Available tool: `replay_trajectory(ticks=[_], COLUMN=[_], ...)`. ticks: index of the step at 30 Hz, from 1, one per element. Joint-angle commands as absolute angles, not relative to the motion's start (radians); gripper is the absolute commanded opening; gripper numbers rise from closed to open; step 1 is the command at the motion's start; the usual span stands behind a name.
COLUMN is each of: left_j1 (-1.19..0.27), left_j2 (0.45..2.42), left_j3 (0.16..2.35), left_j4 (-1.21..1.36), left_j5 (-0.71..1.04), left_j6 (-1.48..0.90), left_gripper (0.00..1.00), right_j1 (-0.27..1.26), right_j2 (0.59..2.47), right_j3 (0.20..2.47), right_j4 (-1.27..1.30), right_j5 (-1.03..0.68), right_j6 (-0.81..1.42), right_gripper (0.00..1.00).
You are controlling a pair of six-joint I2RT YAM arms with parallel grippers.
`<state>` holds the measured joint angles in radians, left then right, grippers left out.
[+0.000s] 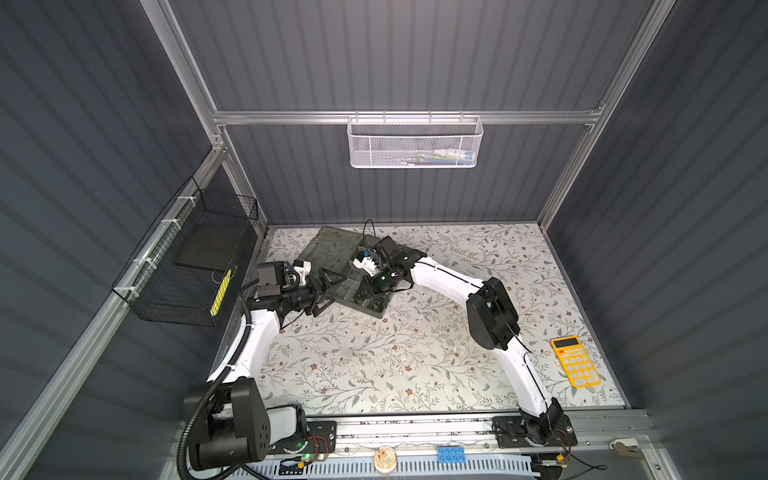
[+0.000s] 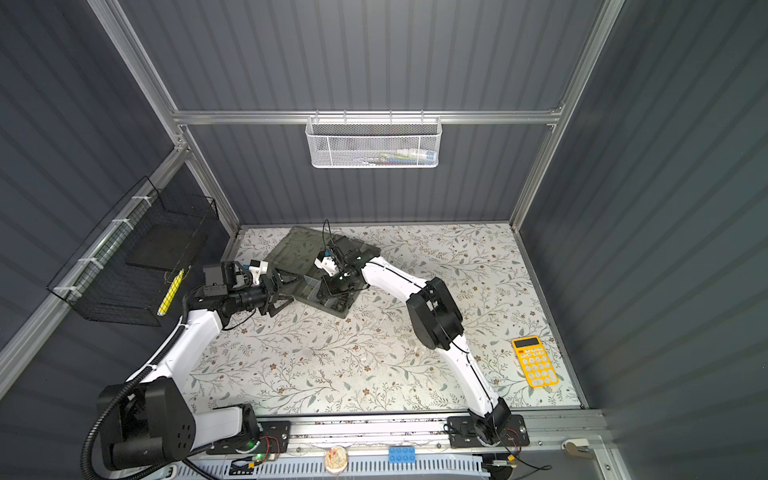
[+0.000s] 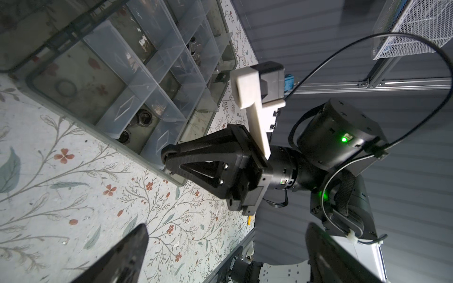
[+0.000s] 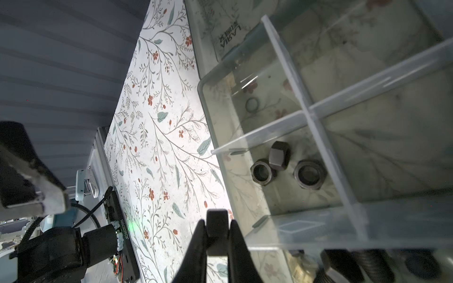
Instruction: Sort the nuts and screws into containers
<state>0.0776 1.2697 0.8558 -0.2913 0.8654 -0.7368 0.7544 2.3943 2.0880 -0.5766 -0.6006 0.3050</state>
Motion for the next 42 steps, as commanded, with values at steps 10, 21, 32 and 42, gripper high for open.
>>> replay_trajectory(ticks=[10, 21, 32, 42], left_j1=[0.091, 0.091, 0.091, 0.091], left_j2=[1.263, 1.279, 1.385, 1.488], left_j3=[0.869, 0.967, 0.877, 0.719], left_j4=[-0.333, -0.392, -0.212, 0.145], left_j5=[0.837, 0.531, -0.041, -0.299], left_j6=[-0.677, -0.597, -0.51, -0.32], left_gripper=[1.0, 1.0, 1.0, 1.0], right_j1=[0.75, 0.682, 0.284, -0.002], right_j2=[2.425, 2.131, 1.606, 1.355], right_j3=[2.184, 1.915, 1.194, 0.854], right_j4=[-0.654, -0.537, -0.167, -0.146], right_j5=[-0.55, -0.459, -0.287, 0.144], right_j6=[0.282, 0.3, 0.539, 0.479], right_gripper=[0.32, 0.99, 0.99, 0.99])
